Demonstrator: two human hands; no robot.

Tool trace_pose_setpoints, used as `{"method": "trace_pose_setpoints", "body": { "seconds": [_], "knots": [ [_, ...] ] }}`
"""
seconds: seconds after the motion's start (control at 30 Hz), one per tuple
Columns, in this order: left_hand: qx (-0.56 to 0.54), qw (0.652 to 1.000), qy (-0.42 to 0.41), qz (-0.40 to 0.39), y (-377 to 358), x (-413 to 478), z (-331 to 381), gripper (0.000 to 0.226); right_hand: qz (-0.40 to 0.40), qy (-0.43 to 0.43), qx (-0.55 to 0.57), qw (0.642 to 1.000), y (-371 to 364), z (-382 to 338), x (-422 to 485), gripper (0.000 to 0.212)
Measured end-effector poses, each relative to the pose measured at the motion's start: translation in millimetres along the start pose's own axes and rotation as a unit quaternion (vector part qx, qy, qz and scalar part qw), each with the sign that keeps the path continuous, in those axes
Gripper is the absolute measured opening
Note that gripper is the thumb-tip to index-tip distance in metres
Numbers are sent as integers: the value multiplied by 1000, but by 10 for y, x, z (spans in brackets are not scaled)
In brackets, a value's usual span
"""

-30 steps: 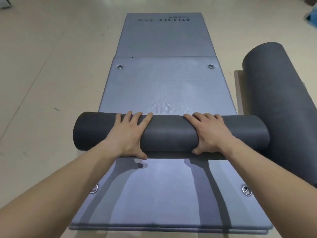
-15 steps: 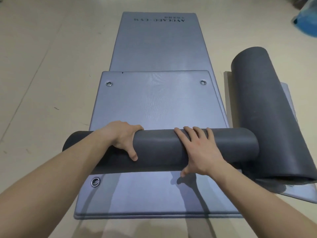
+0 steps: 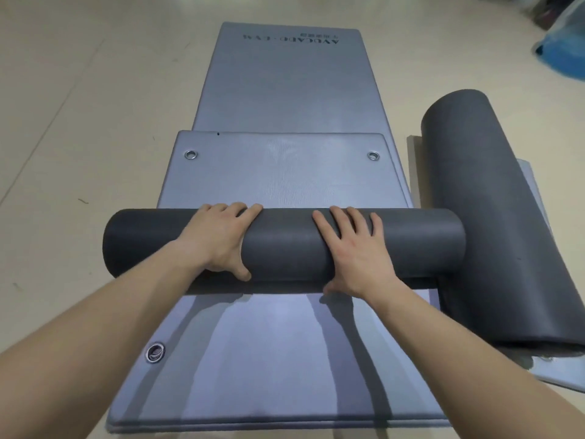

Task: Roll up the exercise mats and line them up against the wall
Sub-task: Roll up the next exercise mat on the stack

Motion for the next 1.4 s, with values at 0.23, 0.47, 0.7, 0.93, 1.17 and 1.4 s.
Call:
{"method": "trace_pose_setpoints", "body": {
  "seconds": [0.23,0.47,0.7,0.93,1.17,1.4],
  "knots": [
    [85,992,22,88,-50,2,32,146,-102,36,84,991,197,259,714,136],
    [47,998,3,33,93,248,-25,118,-37,37,7,999,128,232,668,138],
    [-19,990,-13,-137,-124,-220,68,109,-192,82,113,971,186,-4,199,124],
    [-140,966,12,-216,-146,-243,-20,124,-47,57,10,997,26,-178,-306,145],
    [5,999,51,5,-95,-522,73,141,-125,94,87,984,321,-34,379,121],
    [-105,985,-20,-138,-209,-742,133,110,-269,95,206,936,132,-230,-82,107]
  ]
}}
Point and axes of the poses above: each hand's wrist, its own x-axis towards the middle knuckle, its own y-axis out of the back of the hand, z = x × y, the point moved 9 cm from there along x, towards the middle knuckle, and after that the axes turned 1 degree about y, right-handed, at the moved point
